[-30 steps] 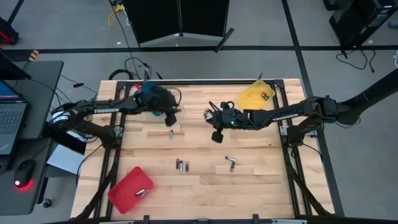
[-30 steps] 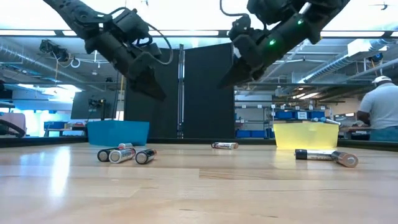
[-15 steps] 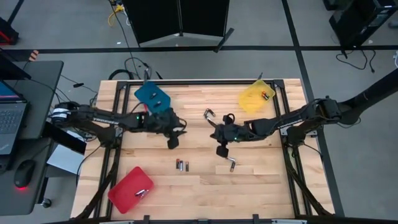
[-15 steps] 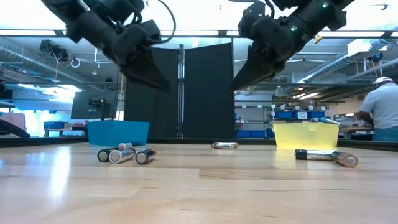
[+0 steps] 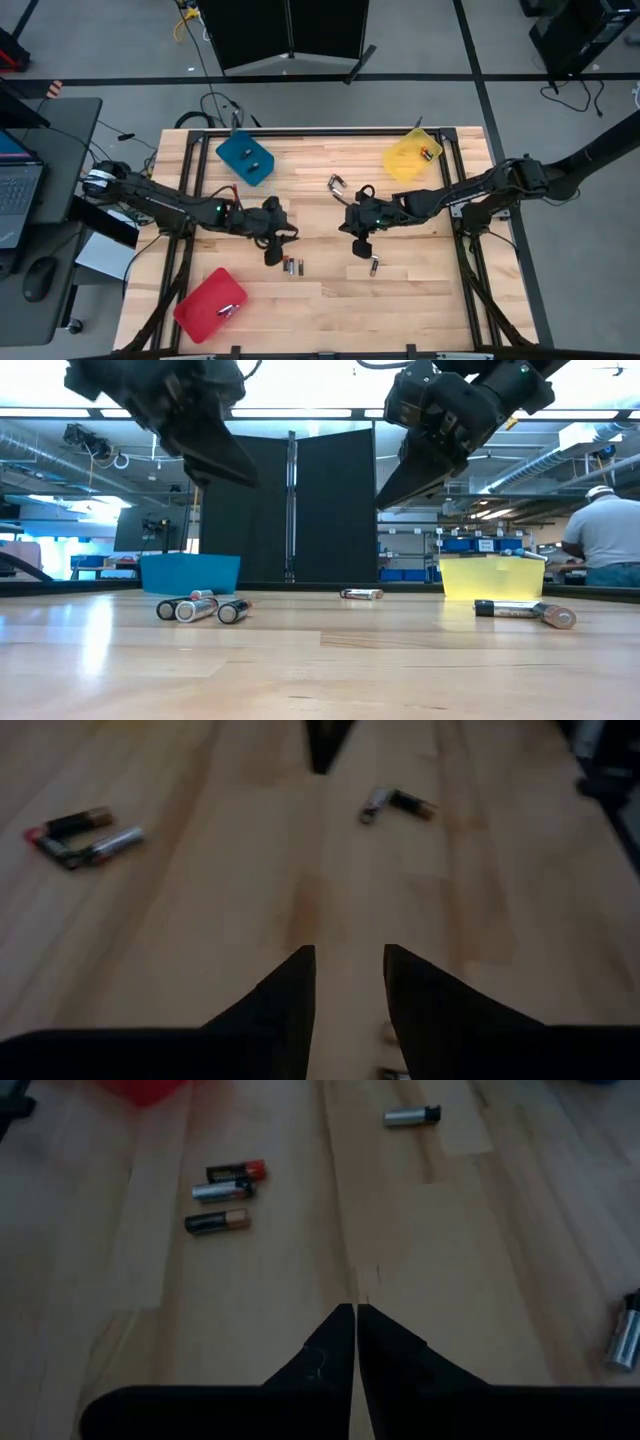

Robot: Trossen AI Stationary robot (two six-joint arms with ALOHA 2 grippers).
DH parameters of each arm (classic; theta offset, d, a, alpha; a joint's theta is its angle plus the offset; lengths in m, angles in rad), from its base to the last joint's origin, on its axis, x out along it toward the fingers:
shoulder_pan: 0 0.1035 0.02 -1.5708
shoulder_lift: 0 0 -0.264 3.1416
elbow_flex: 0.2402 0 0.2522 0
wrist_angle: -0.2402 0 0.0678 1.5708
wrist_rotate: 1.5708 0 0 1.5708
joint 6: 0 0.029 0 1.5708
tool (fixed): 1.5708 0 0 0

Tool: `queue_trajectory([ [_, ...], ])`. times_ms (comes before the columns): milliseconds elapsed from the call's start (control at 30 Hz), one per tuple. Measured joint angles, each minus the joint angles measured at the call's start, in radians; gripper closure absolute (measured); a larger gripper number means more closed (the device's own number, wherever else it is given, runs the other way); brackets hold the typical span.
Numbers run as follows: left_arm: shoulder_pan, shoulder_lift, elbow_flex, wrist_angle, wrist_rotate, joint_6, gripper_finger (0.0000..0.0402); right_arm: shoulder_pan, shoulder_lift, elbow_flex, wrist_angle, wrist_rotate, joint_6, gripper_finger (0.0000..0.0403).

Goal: Sort batteries
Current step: Put the black silver battery into the red bin

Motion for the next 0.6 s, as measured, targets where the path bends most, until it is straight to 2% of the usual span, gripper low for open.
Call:
queue_trajectory([
  [133, -0.070, 0.019, 0.069, -0.102, -0.010, -0.040, 0.0274, 0.015, 0.000, 0.000, -0.026, 0.000, 0.013, 0.0369],
  [267, -0.126, 0.062, 0.131, -0.175, -0.010, -0.053, 0.0254, 0.027, 0.000, 0.000, -0.054, -0.001, 0.013, 0.0366],
  [600, -0.187, 0.225, 0.225, -0.203, 0.028, -0.150, 0.0155, 0.050, 0.000, 0.000, -0.076, -0.001, 0.013, 0.0362],
])
